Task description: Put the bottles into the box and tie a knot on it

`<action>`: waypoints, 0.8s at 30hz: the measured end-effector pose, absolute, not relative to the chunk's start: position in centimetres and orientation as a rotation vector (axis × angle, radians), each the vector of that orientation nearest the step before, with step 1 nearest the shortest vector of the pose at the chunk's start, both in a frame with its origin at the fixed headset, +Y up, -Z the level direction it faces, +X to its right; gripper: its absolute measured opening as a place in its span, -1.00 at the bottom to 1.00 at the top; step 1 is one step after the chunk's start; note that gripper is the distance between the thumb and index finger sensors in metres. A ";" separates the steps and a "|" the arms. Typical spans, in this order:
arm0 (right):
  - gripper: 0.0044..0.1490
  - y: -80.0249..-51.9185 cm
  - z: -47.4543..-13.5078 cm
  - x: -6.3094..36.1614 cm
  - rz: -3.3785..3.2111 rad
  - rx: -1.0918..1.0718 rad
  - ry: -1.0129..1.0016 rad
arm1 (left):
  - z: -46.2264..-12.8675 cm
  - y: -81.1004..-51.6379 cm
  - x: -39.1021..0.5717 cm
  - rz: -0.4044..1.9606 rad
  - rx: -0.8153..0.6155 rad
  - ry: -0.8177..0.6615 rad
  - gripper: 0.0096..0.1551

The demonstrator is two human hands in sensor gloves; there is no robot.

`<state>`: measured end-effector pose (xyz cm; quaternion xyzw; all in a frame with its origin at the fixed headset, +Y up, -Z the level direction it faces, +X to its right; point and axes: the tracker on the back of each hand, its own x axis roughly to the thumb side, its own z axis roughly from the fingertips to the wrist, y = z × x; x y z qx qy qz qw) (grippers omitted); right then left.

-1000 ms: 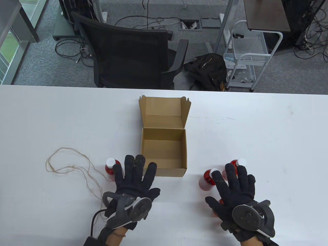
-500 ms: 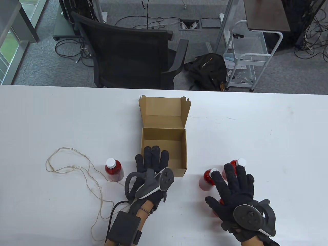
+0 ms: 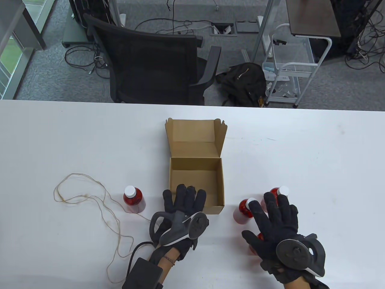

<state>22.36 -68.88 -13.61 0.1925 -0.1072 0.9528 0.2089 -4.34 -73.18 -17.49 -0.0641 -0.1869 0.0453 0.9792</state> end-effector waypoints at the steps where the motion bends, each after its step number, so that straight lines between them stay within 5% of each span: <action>1: 0.05 -68.9 -13.6 22.4 2.651 0.535 -0.296 | -17.1 -73.1 -4.2 0.087 -0.142 -0.397 0.10; 12: 0.05 -68.9 -13.8 22.6 2.653 0.517 -0.287 | -13.4 -71.8 -3.6 0.060 -0.376 -0.528 0.15; 24: 0.04 -68.9 -13.8 22.6 2.654 0.510 -0.283 | -11.1 -70.7 -2.6 0.073 -0.458 -0.592 0.22</action>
